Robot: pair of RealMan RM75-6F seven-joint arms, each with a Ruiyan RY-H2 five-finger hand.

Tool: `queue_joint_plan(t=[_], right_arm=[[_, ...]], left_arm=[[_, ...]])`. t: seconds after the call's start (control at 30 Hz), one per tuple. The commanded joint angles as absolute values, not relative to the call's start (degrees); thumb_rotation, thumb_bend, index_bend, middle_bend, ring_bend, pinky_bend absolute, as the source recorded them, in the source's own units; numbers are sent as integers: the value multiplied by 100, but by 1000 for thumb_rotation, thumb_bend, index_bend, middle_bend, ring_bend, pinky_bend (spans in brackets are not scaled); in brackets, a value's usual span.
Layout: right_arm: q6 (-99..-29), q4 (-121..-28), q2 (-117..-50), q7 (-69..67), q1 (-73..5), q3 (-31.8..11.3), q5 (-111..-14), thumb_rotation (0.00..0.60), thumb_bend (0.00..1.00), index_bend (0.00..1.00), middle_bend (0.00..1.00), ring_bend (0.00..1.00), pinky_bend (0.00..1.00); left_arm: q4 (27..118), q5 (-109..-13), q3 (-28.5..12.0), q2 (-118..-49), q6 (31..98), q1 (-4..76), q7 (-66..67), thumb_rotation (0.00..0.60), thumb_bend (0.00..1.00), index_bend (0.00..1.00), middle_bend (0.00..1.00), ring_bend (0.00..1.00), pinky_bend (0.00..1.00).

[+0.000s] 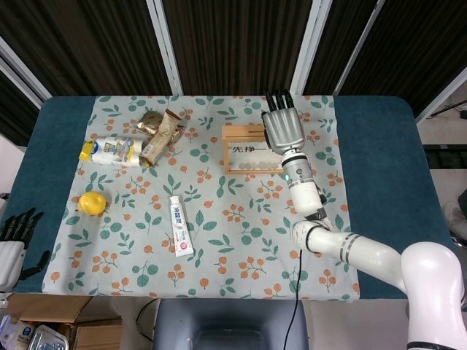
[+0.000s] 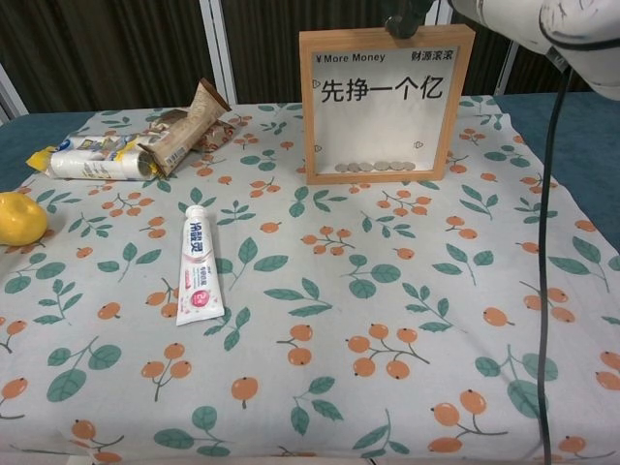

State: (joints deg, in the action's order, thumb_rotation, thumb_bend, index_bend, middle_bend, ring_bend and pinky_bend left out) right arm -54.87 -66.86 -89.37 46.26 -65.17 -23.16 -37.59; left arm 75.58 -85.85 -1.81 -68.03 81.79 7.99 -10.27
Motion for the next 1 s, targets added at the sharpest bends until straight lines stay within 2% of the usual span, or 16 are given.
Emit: queue_joint_plan(t=[0.03, 0.07, 0.1, 0.17, 0.33, 0.43, 0.53, 0.63, 0.7, 0.8, 0.9, 1.0], right_arm=[[-5466, -6728, -8901, 4594, -6516, -2297, -3737, 600, 619, 361, 119, 0, 0], [-5468, -6750, -8886, 4556, -6511, -2302, -3743, 600, 620, 203, 118, 0, 0], [-5492, -6782, -8864, 4481, -6499, -2315, -3773, 600, 619, 100, 116, 0, 0], [-5573, -6842, -8823, 4345, -6462, -2339, -3855, 600, 616, 0, 105, 0, 0], [-6068, -7459, -8394, 3873, -6075, -2346, -4268, 600, 612, 0, 79, 0, 0], [-6668, -8190, -7888, 3485, -5487, -2156, -4785, 600, 612, 0, 79, 0, 0], [-7390, -9042, -7234, 2928, -4577, -1647, -5566, 600, 612, 0, 59, 0, 0], [-8086, -9542, -6690, 2240, -3518, -881, -6342, 600, 597, 0, 15, 0, 0], [-8406, -9580, -6510, 1765, -2835, -332, -6671, 600, 569, 0, 0, 0, 0], [-8541, -9309, -6517, 1217, -2091, 243, -6795, 600, 518, 0, 0, 0, 0], [-8606, -8907, -6707, 785, -1604, 456, -6796, 600, 475, 0, 0, 0, 0], [-8686, -8550, -6920, 412, -1314, 478, -6876, 600, 454, 0, 0, 0, 0]], left_arm=[[7570, -8590, -180, -6799, 8186, 796, -1020, 600, 376, 0, 0, 0, 0], [7571, -8586, -185, -6798, 8180, 801, -1020, 600, 376, 0, 0, 0, 0], [7575, -8585, -189, -6796, 8179, 804, -1016, 600, 376, 0, 0, 0, 0], [7585, -8584, -192, -6790, 8174, 808, -1008, 600, 377, 0, 0, 0, 0], [7663, -8605, -197, -6742, 8156, 837, -929, 600, 375, 0, 0, 0, 0], [7726, -8621, -207, -6714, 8181, 843, -875, 600, 376, 0, 0, 0, 0], [7786, -8630, -200, -6696, 8186, 842, -821, 600, 376, 0, 0, 0, 0], [7847, -8638, -204, -6687, 8203, 844, -758, 600, 376, 0, 0, 0, 0], [7877, -8645, -203, -6690, 8230, 833, -723, 600, 376, 0, 0, 0, 0], [7925, -8660, -180, -6687, 8244, 816, -640, 600, 376, 0, 0, 0, 0], [7981, -8666, -188, -6671, 8273, 812, -559, 600, 377, 0, 0, 0, 0], [8020, -8668, -199, -6676, 8309, 803, -529, 600, 377, 0, 0, 0, 0]])
